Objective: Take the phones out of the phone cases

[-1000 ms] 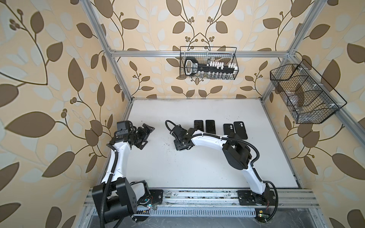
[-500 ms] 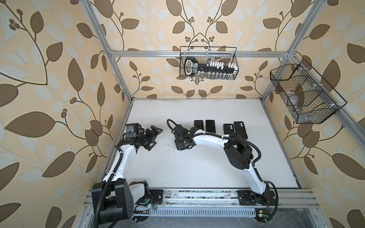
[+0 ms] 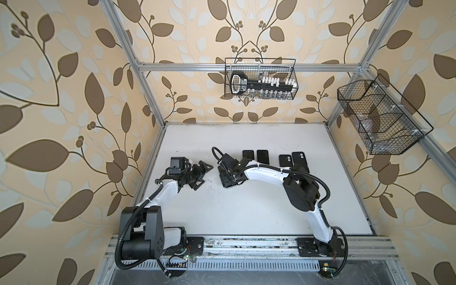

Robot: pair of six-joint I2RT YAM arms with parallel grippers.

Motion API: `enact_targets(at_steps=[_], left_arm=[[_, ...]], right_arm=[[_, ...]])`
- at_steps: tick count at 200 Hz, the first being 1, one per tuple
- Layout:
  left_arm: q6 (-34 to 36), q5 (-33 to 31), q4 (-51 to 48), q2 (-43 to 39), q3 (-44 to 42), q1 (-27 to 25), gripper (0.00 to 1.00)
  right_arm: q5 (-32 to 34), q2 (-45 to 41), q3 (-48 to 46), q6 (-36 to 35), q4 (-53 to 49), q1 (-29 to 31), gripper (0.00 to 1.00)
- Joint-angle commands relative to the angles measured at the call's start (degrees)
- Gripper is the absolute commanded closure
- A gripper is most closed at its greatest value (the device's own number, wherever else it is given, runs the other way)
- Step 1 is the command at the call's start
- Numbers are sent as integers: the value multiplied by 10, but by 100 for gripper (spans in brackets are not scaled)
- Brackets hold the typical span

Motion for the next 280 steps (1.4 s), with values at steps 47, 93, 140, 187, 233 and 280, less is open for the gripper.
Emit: enact_targets(at_steps=[47,93,140,187,233,280], left_arm=[[-11,21,136,74,-9,-32,8],[-16,23,191,109,-11,-44,16],[-25,32,244,118,-16,-54,26],[-45,42,288,122,-27,-59,36],[-96,58,372,123,-51,-60,61],[-114,63,396,110,-58,-62,79]], right_arm=[[-45,-56,-4,-6,18,-7,37],[-60,-71,-12,-5,21,-8,38],[-81,-89,-25,2,30,-8,38],[-98,-104,-32,8,35,-9,39],[-106,-108,-33,10,37,-9,39],[-111,-103,-38,11,42,-13,39]])
